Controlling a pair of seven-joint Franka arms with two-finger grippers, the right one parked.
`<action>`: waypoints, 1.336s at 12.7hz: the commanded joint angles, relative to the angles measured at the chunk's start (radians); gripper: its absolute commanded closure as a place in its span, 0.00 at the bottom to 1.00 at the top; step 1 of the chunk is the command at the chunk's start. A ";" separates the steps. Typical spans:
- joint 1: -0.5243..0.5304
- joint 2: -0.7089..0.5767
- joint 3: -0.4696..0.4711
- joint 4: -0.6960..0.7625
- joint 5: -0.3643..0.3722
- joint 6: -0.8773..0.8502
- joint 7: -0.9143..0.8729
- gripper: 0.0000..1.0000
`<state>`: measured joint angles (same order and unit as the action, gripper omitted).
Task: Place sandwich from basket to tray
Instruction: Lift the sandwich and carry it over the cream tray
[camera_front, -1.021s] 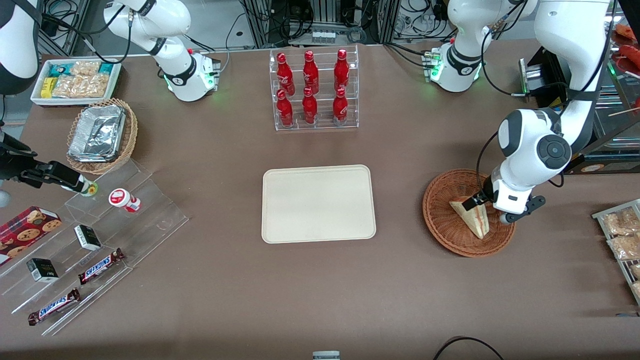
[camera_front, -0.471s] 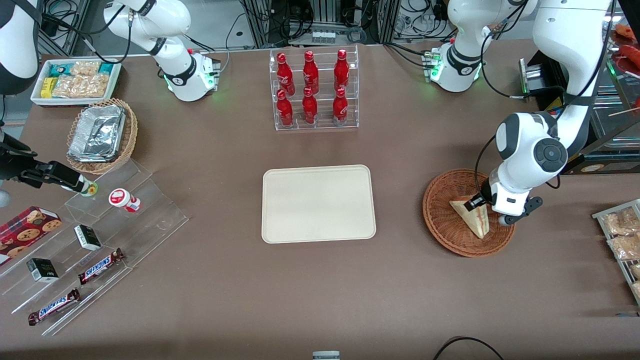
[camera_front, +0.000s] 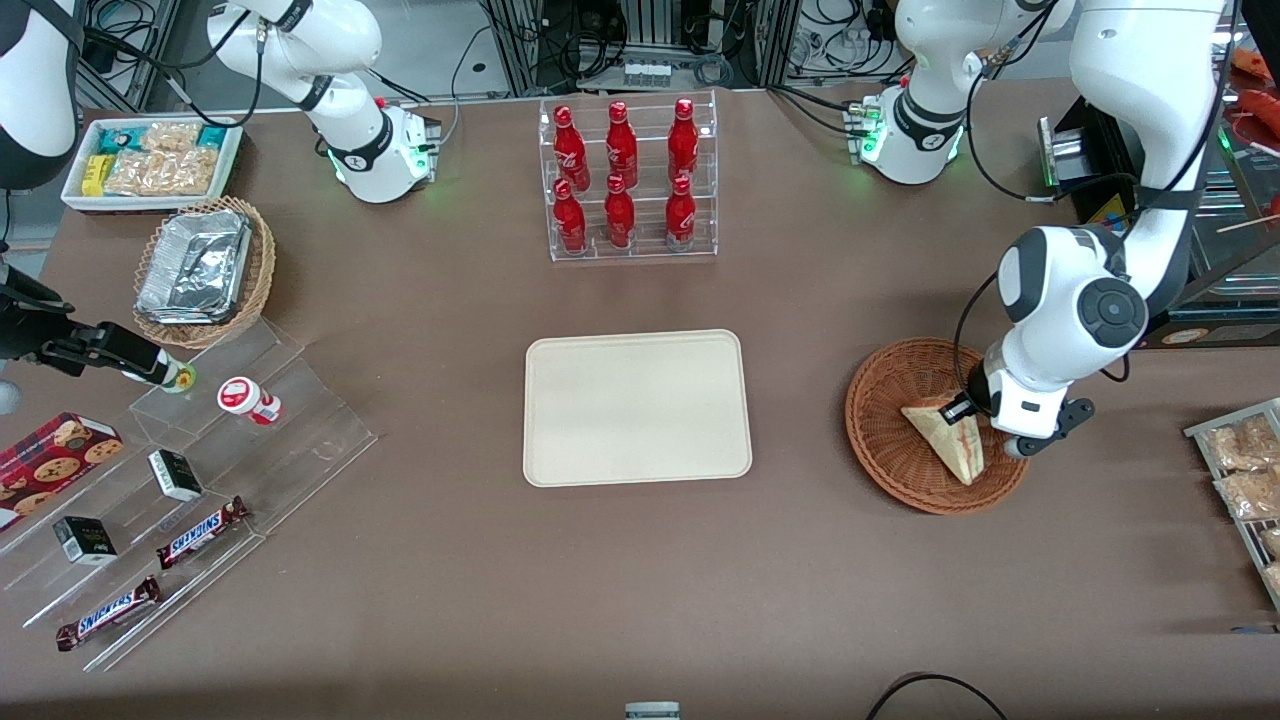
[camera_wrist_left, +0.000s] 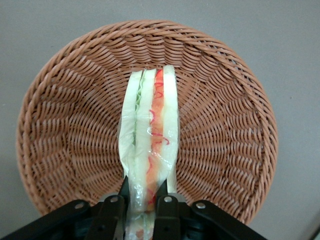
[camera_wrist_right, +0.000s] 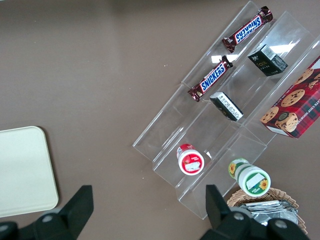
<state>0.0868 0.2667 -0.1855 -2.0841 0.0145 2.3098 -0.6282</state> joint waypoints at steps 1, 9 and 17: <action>-0.010 0.002 -0.018 0.117 -0.008 -0.159 0.004 1.00; -0.203 0.006 -0.057 0.189 0.002 -0.242 0.045 1.00; -0.488 0.213 -0.054 0.426 0.027 -0.244 -0.051 1.00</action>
<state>-0.3451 0.4070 -0.2525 -1.7551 0.0176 2.0861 -0.6375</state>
